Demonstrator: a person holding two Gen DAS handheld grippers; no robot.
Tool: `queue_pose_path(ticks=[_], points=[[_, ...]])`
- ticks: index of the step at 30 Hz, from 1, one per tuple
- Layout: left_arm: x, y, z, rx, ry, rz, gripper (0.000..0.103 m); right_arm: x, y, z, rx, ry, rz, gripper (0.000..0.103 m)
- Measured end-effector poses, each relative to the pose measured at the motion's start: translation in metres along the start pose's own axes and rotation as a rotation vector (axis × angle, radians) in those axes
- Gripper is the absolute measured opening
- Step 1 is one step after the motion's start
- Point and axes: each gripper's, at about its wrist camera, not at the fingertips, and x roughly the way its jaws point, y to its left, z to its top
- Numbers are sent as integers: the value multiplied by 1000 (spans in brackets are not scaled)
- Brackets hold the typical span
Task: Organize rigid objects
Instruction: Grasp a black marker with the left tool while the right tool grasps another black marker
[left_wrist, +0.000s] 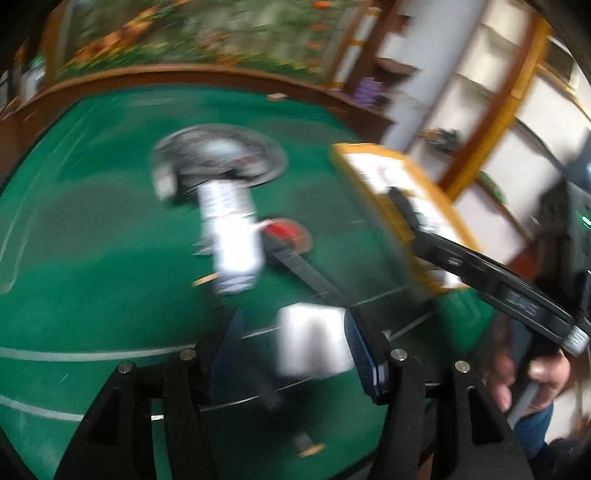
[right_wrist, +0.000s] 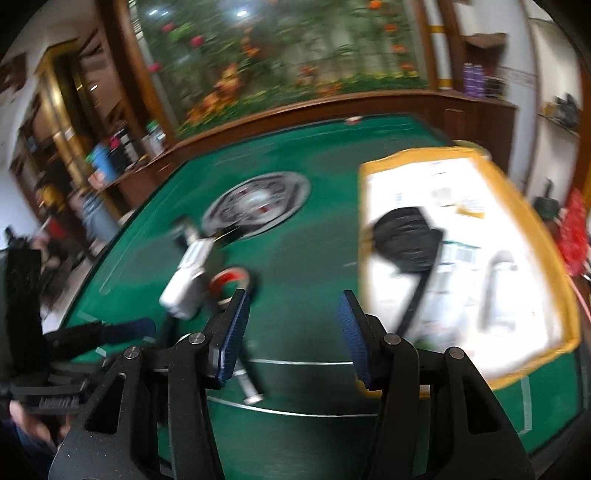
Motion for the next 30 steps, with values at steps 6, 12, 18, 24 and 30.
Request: queue_pose_path(ticks=[6,12,18,24,30], points=[[24,19,-1,-56,43,34,58,20,21,-10,-45,53,32,51],[30,8,-6,102,43,179,42,22,23,-12,-72,80,34,51],[17,26,-13,133,54,248,37,36,35,-18,-144,146,51,51],[2,39,-20,90,58,221,37,53,46,-25,-236,205,43,51],[-3,37,-25,73,108,205,39,59,49,-17,-270,218,49,45]])
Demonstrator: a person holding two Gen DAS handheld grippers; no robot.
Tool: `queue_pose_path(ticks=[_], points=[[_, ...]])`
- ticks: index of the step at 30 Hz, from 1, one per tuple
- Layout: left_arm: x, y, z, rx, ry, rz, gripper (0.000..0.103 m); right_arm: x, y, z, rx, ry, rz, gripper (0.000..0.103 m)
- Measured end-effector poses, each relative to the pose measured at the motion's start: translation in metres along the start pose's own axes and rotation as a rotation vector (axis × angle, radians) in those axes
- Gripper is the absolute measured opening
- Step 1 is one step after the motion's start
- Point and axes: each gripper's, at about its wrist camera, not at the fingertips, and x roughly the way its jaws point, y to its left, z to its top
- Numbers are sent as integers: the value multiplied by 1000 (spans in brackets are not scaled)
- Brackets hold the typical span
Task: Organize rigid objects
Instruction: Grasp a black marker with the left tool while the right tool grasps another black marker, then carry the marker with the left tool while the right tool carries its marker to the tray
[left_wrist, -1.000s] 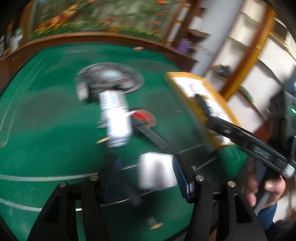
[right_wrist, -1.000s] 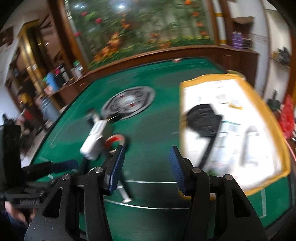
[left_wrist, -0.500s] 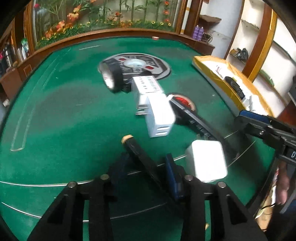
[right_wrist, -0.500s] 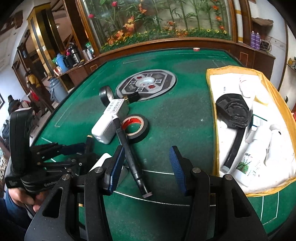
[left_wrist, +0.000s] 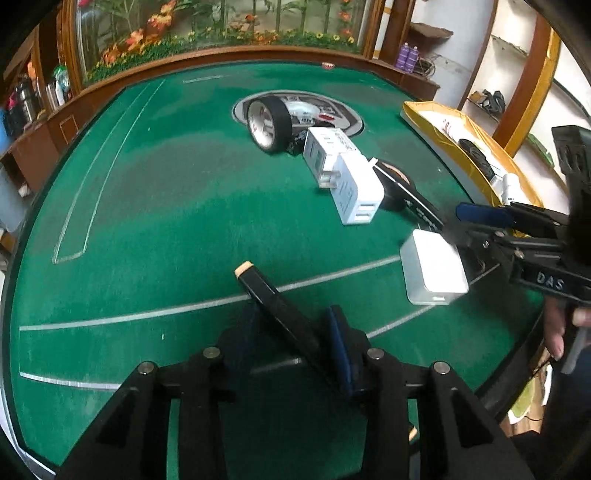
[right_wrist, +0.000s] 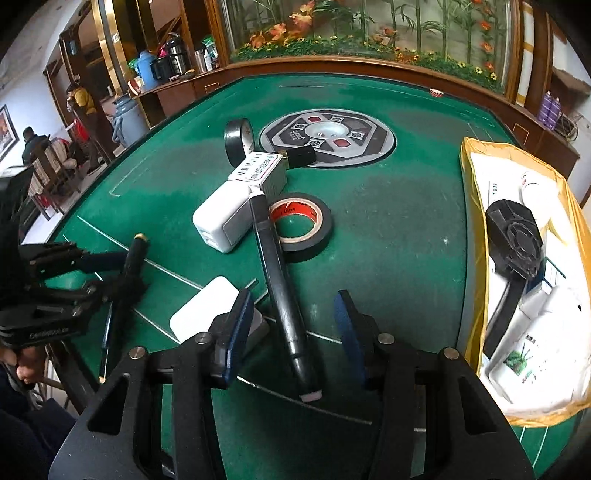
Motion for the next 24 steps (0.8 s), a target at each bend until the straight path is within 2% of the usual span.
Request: queue_pose_path(ticks=[2,6,7,9,11,13,14,15,17,19,21,24], points=[[-3,3,-3,-19,23,-19,42,-2,-6,-1,14,-4,11,45],[-9,6,-12,-55,45,-54,58,-12,-15,-4,51,-30,58,45],[-9,3,-13,-52,44,-53,62,-13,-15,-6,40,-30,41,45],[-6,-4,-14,-14,35,-20,62,-13,-14,-7,16,-15,33,45],[-3,-13,-14,31,19,37,59,-9,-9,-10,-22,6,30,45],[1,-19,-13,80,-8,93,50,-4,-4,-11,-52,22,14,45],[2,-16,-11,76,-15,86,47,-1,-4,-11,-55,29,9,45],[3,-13,-8,71,-19,98,37,4,-3,-10,-55,37,3,35],[6,-8,-1,89,-21,111,33,12,3,-9,-68,48,-20,20],[8,1,5,82,-25,137,21,13,10,-9,-72,37,-61,18],[7,10,6,77,-25,134,14,12,9,-8,-40,33,-58,14],[3,16,0,67,-23,111,14,10,1,-10,26,23,-53,14]])
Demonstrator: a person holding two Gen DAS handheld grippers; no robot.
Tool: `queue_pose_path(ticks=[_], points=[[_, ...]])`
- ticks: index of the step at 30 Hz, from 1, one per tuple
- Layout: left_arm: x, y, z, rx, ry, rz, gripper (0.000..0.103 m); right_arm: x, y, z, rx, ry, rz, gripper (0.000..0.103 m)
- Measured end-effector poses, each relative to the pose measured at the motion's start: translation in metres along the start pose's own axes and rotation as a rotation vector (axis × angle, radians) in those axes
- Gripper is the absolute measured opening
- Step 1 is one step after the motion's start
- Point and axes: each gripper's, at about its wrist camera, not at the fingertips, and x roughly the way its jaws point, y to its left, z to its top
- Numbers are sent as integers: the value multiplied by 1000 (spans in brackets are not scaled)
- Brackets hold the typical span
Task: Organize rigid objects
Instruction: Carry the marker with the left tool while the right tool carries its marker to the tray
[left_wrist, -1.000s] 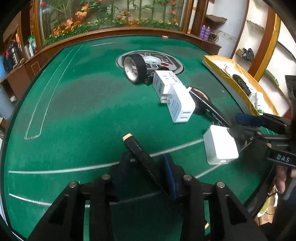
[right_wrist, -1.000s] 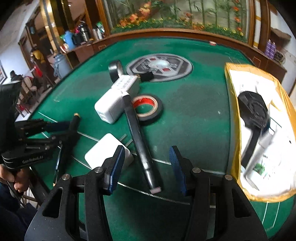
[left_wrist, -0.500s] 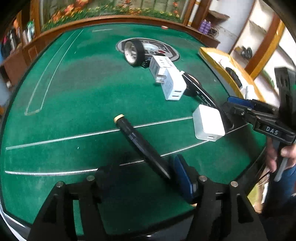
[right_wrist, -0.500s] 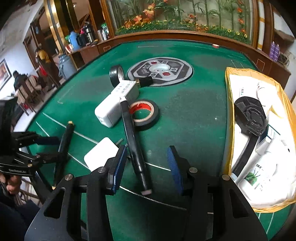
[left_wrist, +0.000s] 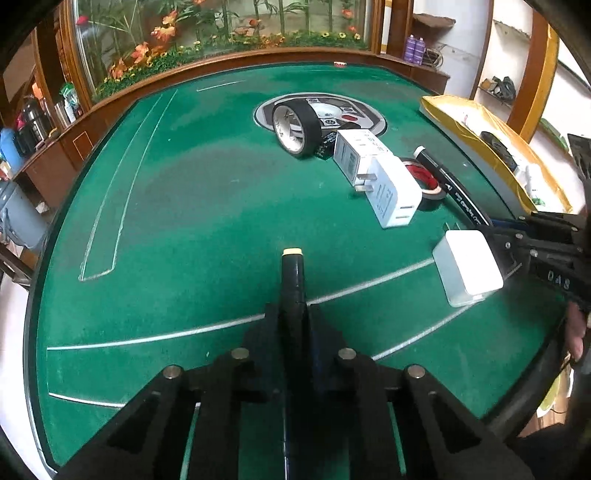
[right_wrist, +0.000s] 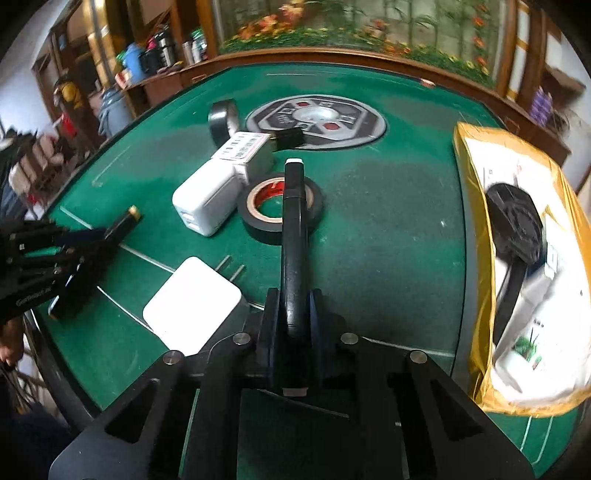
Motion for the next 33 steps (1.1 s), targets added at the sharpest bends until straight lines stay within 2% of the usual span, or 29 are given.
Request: queue_pose_path(ticks=[9,11,14,20,33], points=[[-1,-5,-2,22,-17,26,14,2,4,1,3,4,-16,15],[0,-1,-1,-16,-19,0,14,3,6,2,-14,-3,-23,15],[-4,7,5,-84,-42,-80,13,1,2,1,21,-13,-2,14],[-8,9,13,-133,-76,-168,13,-15,-11,-2,88,-58,21,14],[-20,-1,26,-123,-137,-207,14,-35,-21,-4,153,-127,100,14]])
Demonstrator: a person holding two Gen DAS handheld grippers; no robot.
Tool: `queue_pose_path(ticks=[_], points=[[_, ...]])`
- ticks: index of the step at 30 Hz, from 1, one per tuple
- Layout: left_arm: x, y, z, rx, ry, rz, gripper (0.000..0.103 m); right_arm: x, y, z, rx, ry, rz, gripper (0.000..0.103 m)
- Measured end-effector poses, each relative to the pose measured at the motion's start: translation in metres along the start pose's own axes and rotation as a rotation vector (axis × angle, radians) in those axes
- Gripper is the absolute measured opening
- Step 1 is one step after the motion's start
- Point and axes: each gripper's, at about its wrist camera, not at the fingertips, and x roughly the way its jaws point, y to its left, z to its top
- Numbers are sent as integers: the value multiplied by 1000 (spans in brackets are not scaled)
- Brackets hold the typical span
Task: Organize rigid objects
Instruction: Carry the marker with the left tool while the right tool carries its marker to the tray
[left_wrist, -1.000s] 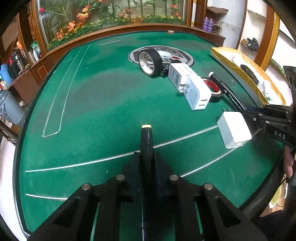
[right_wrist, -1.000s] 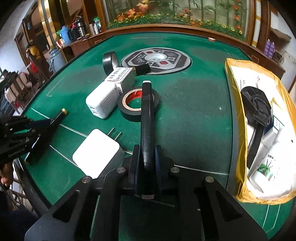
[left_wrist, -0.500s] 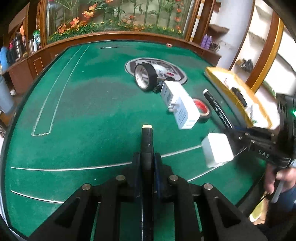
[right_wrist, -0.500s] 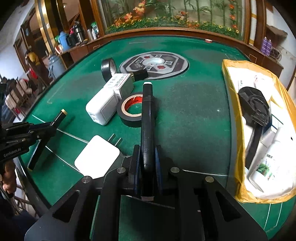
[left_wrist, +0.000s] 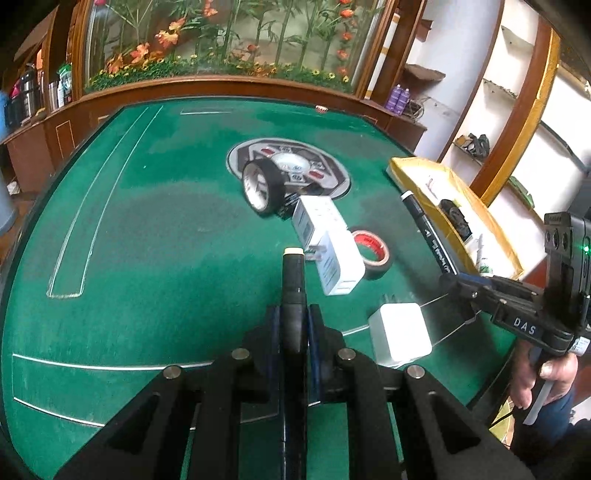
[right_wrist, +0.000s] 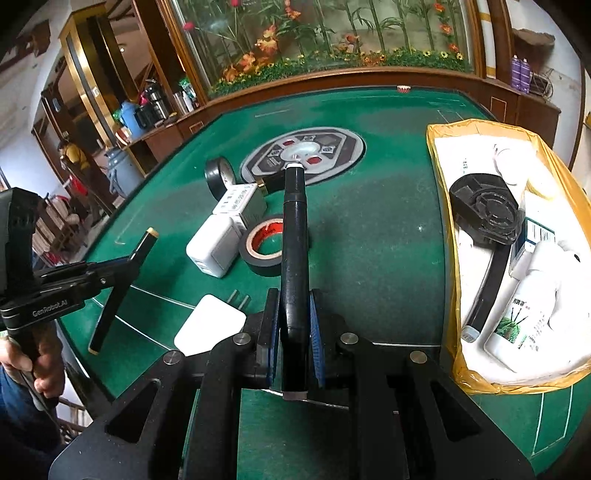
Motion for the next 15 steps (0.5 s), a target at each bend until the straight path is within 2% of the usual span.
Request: queue_pose_path(ticks=[7,11,15], points=[[3,-15,11,18,-6,-30,14,-9,-4,0,14,-35,18,14],[8,-38,26,48,-7,-86,14,-20,-17,2,46,-72,13,14],[22,-72,42,79,-3,-166,14,-35,-41,3,105,-116,-26,14]])
